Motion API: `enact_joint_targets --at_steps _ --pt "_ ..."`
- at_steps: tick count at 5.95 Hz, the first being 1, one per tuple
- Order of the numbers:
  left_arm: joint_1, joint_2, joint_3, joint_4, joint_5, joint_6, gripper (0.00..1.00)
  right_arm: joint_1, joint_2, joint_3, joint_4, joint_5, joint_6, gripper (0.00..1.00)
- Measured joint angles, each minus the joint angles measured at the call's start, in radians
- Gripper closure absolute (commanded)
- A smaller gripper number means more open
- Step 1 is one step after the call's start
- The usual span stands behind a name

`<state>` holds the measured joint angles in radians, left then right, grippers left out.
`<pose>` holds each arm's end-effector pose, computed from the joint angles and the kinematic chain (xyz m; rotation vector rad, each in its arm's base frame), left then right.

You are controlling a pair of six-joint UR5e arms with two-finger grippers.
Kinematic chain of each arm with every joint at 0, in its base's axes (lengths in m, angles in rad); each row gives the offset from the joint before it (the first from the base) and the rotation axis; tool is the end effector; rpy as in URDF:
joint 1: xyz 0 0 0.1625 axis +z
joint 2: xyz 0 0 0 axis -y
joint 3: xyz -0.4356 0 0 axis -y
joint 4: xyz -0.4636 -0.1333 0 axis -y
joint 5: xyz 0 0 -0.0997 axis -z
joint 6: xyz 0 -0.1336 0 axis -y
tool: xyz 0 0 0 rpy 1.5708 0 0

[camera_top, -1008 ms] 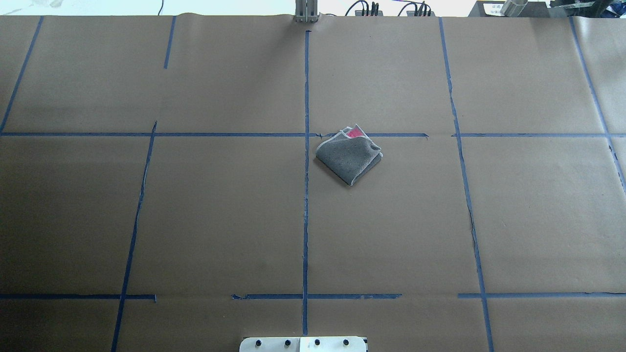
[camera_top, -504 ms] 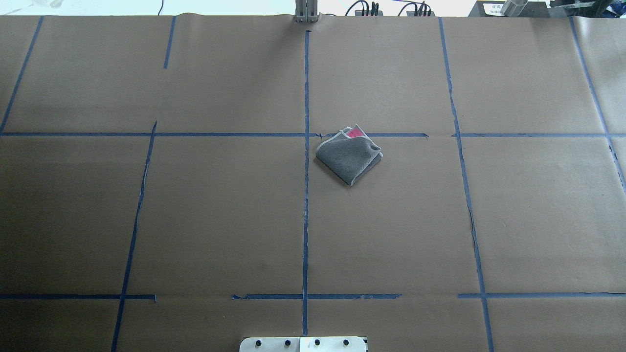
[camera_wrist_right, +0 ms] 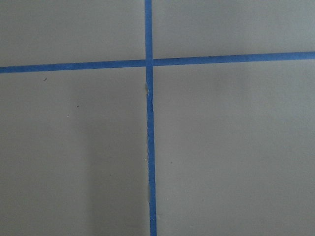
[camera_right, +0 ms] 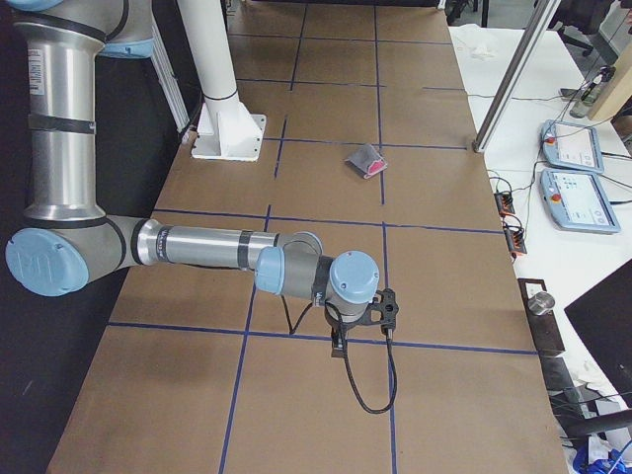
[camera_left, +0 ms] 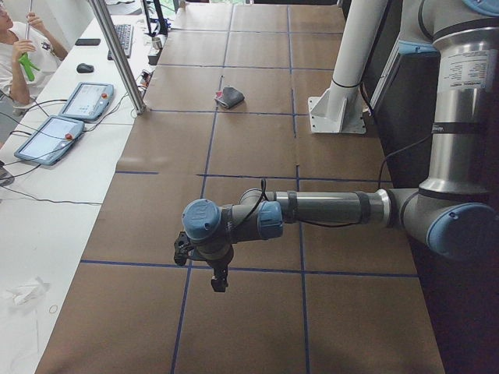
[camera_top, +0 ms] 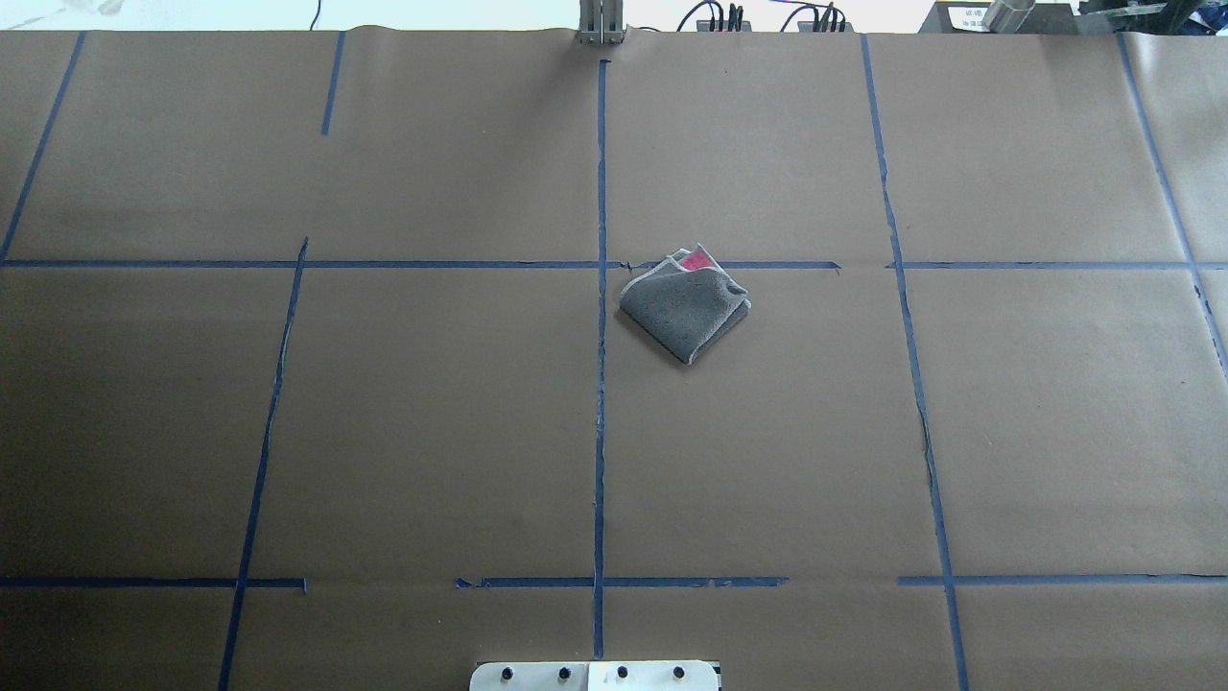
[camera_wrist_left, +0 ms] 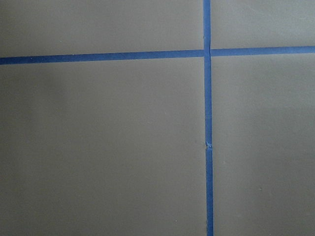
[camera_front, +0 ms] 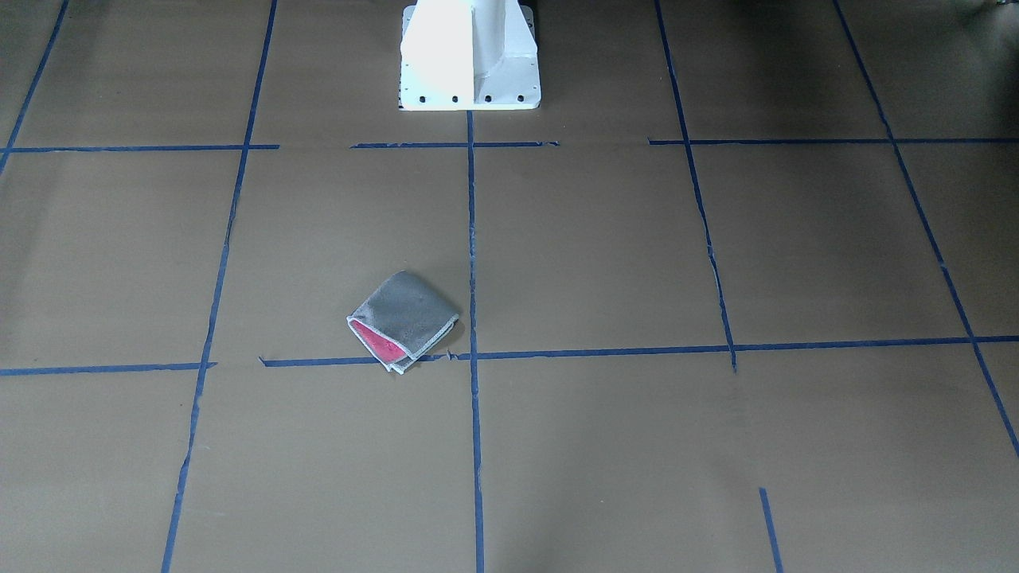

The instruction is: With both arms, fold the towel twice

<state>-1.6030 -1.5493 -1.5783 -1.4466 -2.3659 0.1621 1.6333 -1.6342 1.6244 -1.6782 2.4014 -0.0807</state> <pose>-0.0553 -0.5386 0.7109 -0.0532 0.8028 0.0679 0.0673 -0.5213 0.7029 -0.0507 -0.8353 0.0316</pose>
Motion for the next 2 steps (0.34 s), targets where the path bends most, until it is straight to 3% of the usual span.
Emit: enact_joint_targets --at_steps 2 --pt "0.0 0.0 0.0 0.0 -0.001 -0.004 0.0 0.009 0.006 0.0 0.0 -0.034 0.031 0.0"
